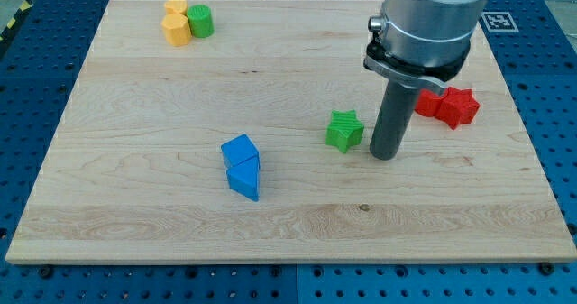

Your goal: Move the green star into the green circle

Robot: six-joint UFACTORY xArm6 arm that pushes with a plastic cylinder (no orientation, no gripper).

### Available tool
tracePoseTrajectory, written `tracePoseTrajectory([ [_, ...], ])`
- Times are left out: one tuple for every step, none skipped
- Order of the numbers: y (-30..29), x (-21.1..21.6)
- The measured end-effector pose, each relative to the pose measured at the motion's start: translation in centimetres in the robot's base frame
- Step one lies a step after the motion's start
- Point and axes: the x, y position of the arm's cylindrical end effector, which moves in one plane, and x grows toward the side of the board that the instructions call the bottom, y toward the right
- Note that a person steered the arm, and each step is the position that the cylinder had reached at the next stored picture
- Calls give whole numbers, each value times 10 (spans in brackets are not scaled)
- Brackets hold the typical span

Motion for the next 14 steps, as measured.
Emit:
tracePoseTrajectory([
  [-30,-16],
  [-58,-32],
  [-90,-37],
  [-126,-37],
  [-147,-59],
  [-160,-88],
  [-176,-114],
  [-191,-138],
  [-205,-160],
  [-212,-173],
  [-203,-148],
  [-156,-135],
  [-129,-150],
  [-133,-151],
])
